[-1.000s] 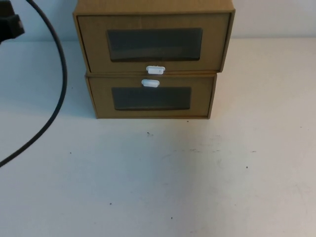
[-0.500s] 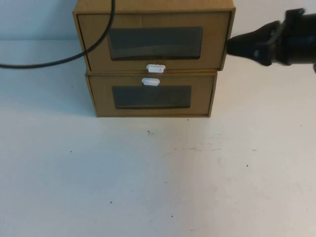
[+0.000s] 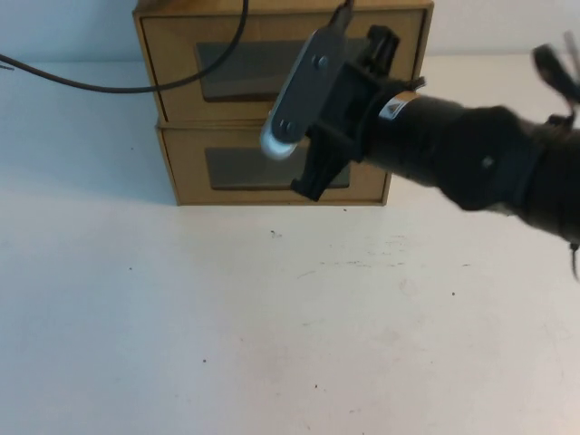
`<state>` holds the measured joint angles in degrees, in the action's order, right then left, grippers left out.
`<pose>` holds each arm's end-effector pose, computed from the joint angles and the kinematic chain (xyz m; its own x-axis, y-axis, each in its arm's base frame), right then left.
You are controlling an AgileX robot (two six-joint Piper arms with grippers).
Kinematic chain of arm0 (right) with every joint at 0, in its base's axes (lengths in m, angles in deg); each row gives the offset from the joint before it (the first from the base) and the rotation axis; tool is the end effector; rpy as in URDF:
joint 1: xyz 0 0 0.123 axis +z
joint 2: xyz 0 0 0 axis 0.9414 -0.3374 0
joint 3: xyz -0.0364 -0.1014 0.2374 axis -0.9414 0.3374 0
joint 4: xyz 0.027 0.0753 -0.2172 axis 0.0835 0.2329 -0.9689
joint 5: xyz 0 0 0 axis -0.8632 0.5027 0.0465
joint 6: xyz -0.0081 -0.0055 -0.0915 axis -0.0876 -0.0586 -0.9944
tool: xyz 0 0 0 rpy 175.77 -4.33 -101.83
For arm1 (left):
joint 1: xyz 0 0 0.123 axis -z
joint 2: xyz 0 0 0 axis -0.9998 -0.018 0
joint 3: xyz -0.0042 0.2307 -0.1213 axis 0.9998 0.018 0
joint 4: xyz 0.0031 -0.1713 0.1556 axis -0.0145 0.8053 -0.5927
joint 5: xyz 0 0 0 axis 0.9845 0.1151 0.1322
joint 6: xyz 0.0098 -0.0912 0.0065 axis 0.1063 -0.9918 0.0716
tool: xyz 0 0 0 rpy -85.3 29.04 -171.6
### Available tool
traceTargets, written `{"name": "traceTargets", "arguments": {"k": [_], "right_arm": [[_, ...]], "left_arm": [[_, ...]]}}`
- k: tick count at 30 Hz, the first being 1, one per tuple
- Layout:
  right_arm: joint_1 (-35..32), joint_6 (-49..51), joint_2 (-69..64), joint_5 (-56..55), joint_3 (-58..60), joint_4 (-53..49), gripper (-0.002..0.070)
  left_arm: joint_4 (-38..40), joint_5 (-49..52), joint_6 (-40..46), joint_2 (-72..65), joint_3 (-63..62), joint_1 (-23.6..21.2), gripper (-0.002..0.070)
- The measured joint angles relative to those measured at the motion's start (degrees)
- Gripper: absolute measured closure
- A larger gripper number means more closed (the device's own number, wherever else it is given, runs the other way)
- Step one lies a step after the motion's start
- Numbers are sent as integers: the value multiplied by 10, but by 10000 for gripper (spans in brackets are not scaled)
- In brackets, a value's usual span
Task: Open the shoe box
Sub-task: 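Pull the top drawer of the cardboard box fully open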
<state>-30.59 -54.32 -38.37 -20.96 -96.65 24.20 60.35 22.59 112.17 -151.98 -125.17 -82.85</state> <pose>0.2917 0.2405 0.3041 0.2107 -0.6144 -0.7604 -0.6293 0.5100 -0.5864 0.4207 -0.1041 0.3618 -0.4387 0.1626 -0.8838 0.6886 0.6927 -0.2144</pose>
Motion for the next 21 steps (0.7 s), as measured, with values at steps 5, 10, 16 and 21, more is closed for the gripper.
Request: {"name": "traceTargets", "arguments": {"k": [5,10,16,21], "right_arm": [[36,-209,-70,-113,0,60,554],[68,-392,-109,-233,0,218,410],[73,-477,-112,-307,0,311,363],[73,-485,-115,-316,0,316,360]], "left_arm": [[32,26,13,-16,-10,0,679],[49,36,15,-23,-13,-4,679],[53,38,16,-23,-13,-5,679],[54,40,16,-23,-13,-5,679]]}}
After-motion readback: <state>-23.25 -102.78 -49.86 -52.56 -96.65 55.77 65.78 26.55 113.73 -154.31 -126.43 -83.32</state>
